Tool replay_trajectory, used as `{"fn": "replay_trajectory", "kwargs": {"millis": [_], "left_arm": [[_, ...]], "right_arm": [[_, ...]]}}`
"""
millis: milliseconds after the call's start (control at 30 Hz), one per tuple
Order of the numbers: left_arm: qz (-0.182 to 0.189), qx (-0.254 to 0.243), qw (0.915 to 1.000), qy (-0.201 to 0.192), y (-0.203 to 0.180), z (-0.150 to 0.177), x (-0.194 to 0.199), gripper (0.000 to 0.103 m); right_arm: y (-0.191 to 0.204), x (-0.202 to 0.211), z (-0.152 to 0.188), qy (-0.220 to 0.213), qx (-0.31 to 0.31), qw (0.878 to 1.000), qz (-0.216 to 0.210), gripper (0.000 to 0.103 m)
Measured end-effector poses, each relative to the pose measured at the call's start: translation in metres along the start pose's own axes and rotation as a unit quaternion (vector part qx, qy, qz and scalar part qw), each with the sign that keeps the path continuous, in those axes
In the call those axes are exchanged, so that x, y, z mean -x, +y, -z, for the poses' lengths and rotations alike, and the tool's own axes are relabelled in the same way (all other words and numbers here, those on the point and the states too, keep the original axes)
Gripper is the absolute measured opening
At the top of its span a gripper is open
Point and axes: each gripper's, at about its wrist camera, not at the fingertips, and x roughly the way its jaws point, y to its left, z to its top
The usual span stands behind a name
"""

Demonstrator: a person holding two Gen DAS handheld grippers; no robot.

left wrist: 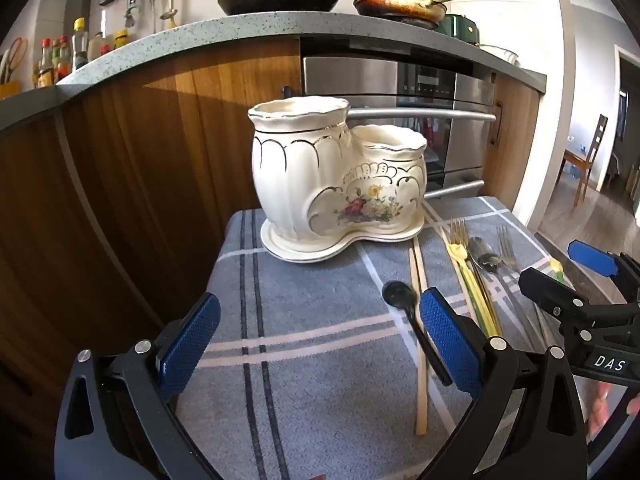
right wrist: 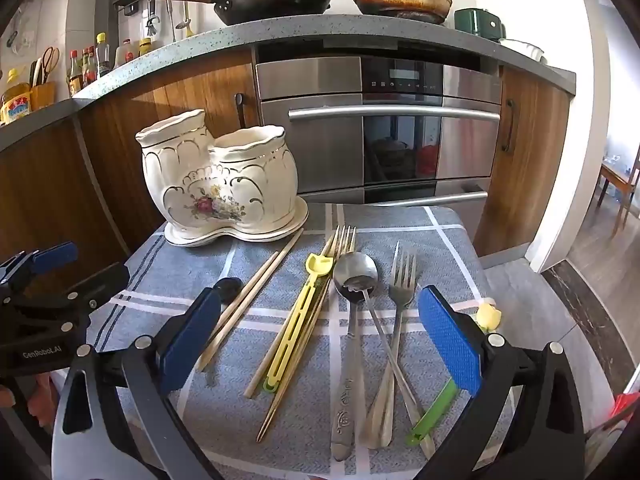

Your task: Organize utensils

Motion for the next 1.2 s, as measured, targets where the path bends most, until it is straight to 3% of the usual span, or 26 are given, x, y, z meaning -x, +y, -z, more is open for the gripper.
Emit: {"fn": "replay_trajectory", "kwargs": {"millis": [1200], "left_arm": [[0.004, -0.004, 1.0, 0.007, -0.0026, 0.0013, -0.0042, 0.099]], "right_arm": [[-0.0003, 0.0046, 0.0044, 0.008, -0.001, 1.0, -0.002, 0.098]]}}
